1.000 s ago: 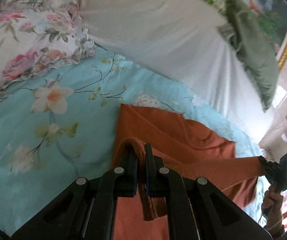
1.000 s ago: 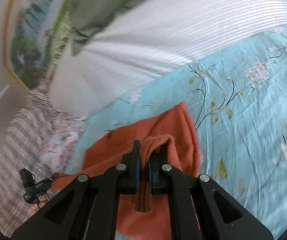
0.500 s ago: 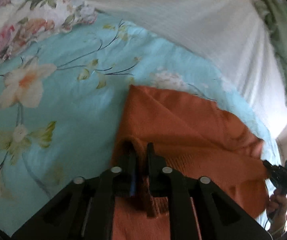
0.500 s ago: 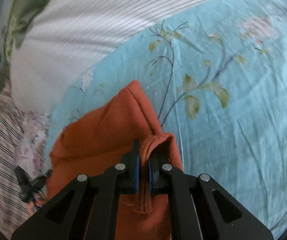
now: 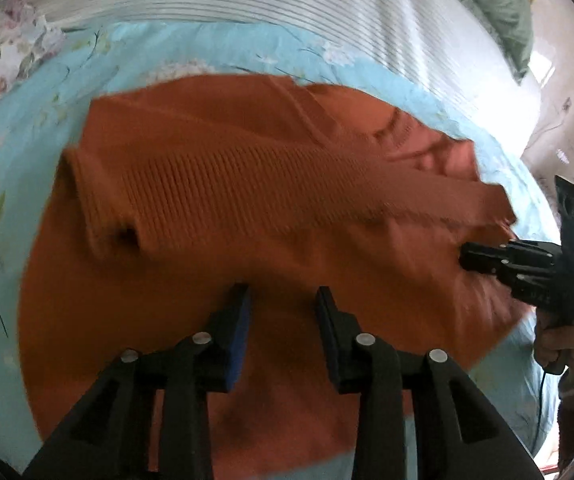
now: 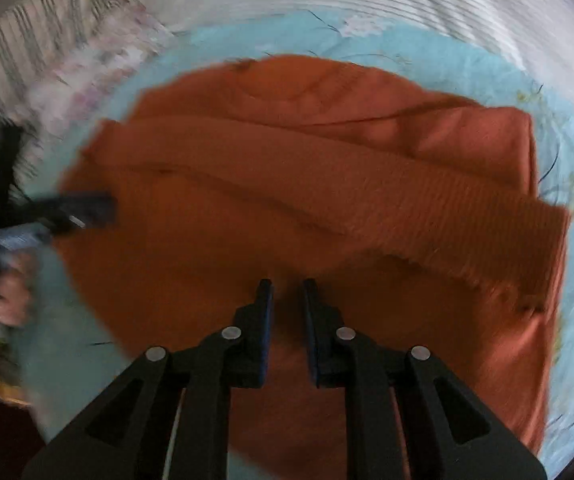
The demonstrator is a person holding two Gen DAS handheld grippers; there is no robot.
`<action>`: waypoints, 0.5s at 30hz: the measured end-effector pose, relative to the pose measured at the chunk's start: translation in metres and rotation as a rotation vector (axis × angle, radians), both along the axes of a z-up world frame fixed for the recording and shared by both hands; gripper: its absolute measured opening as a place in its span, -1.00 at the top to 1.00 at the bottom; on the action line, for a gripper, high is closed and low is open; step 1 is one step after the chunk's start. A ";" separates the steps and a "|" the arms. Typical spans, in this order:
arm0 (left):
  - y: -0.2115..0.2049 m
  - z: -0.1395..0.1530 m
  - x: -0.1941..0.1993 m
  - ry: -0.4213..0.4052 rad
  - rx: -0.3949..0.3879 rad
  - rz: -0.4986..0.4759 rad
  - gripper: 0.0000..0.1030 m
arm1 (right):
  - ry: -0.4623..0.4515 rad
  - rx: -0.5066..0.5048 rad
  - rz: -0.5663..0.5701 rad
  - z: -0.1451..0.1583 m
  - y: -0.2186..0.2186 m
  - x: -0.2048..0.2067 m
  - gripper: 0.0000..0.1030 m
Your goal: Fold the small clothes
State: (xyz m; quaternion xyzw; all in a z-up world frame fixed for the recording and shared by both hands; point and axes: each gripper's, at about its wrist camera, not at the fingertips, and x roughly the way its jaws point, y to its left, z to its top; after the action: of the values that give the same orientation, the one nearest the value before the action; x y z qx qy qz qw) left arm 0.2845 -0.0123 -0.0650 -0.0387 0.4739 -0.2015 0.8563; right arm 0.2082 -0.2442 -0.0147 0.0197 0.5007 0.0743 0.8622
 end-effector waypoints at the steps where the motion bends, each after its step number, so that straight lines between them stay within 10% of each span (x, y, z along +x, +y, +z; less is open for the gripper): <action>1: 0.003 0.002 0.010 -0.002 0.008 0.016 0.46 | -0.009 -0.007 -0.025 0.001 -0.008 0.006 0.72; 8: 0.057 0.037 0.084 -0.074 -0.013 0.277 0.20 | -0.182 0.044 -0.403 0.043 -0.102 0.038 0.72; 15: 0.100 0.044 0.044 -0.093 -0.104 0.409 0.00 | -0.256 0.191 -0.540 0.059 -0.125 -0.012 0.71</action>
State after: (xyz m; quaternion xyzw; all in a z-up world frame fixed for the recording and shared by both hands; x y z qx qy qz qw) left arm 0.3280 0.0872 -0.0206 -0.1689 0.4053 -0.0494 0.8971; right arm 0.1965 -0.3691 0.0441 0.2232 0.3557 -0.1089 0.9010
